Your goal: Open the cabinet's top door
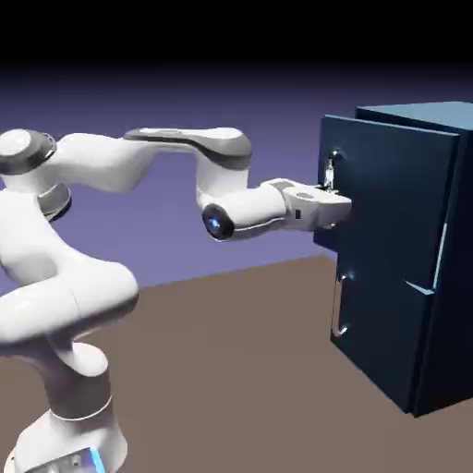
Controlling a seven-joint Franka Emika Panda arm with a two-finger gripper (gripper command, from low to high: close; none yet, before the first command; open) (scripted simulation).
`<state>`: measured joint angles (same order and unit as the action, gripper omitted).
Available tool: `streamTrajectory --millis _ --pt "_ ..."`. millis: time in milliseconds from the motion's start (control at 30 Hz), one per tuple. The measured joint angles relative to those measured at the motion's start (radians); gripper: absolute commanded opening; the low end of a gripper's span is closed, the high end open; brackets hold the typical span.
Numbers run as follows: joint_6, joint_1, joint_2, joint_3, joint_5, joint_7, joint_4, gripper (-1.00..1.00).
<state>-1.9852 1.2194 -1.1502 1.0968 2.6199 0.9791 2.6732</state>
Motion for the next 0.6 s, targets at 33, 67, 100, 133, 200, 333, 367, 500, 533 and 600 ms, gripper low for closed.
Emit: streamTrajectory --millis 33,67,100,133,200,333,367,500,533,600 --pt "0.043 0.001 0.007 -0.018 -0.021 0.006 0.017 -1.00" --pt "0.087 0.004 0.014 -0.037 -0.043 0.013 0.033 -1.00" --pt "0.130 0.009 0.021 -0.055 -0.066 0.020 0.047 -1.00" --pt "0.174 0.015 0.029 -0.073 -0.089 0.027 0.060 -1.00" --pt "0.261 0.033 0.048 -0.108 -0.139 0.044 0.080 -1.00" --pt "0.435 0.089 0.095 -0.172 -0.248 0.084 0.103 -1.00" --pt "0.478 0.107 0.110 -0.186 -0.278 0.096 0.105 -1.00" --pt "0.652 0.198 0.185 -0.235 -0.412 0.155 0.092 -1.00" --pt "0.696 0.225 0.208 -0.244 -0.449 0.174 0.083 -1.00" --pt "0.783 0.286 0.262 -0.257 -0.533 0.215 0.057 -1.00"
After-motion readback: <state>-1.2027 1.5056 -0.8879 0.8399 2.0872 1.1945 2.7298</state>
